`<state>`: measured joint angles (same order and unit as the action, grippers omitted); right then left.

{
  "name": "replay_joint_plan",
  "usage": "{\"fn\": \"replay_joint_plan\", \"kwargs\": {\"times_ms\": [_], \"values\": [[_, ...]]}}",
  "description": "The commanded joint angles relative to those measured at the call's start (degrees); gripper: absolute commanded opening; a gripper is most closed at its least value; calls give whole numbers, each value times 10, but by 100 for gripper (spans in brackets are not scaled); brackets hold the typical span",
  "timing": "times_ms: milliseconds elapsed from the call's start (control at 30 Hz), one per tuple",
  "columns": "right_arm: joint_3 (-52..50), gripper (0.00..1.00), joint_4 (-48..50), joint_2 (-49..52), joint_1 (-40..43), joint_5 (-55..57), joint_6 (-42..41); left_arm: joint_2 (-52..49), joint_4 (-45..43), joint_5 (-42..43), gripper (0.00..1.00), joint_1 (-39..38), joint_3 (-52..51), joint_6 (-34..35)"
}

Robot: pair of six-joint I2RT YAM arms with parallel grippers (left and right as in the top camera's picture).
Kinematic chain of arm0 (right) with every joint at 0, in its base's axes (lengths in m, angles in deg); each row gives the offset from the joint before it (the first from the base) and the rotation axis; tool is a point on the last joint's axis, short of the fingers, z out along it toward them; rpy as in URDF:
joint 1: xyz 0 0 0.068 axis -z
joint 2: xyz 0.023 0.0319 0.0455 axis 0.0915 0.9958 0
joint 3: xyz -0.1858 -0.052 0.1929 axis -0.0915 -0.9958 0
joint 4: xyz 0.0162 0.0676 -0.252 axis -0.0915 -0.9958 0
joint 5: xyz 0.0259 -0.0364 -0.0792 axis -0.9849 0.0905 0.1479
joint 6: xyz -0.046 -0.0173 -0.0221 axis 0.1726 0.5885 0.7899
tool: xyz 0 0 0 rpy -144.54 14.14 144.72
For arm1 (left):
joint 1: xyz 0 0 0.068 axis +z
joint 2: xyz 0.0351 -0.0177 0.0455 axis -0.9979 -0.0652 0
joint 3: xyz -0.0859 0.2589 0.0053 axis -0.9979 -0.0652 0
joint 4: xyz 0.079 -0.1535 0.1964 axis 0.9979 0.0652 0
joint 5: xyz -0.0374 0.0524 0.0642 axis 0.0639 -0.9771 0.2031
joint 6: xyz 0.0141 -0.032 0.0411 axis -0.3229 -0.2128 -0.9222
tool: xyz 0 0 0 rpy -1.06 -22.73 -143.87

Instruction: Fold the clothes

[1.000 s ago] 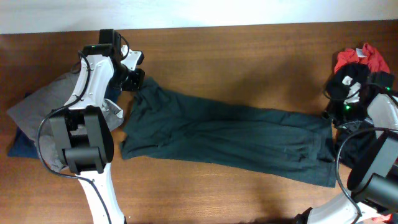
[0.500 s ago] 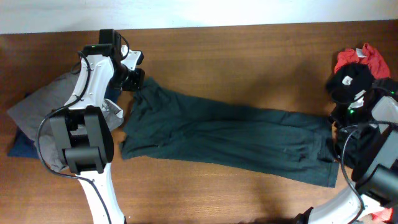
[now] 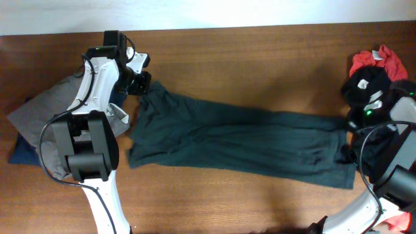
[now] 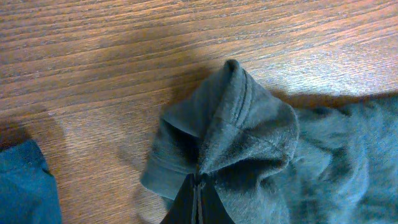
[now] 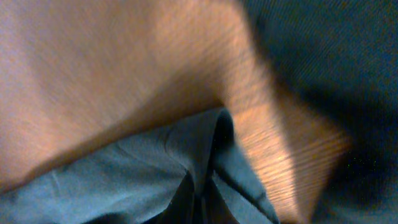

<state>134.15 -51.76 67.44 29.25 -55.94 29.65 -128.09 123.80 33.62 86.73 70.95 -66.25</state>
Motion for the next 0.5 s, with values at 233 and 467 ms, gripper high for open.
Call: {"fn": "replay_joint_plan", "kwargs": {"times_ms": [233,467], "values": [[75,16,-5,-3,14,2,9,0,-3,2,1,2,10,22],[76,64,-19,-3,29,12,9,1,-5,2,1,6,10,23]]}}
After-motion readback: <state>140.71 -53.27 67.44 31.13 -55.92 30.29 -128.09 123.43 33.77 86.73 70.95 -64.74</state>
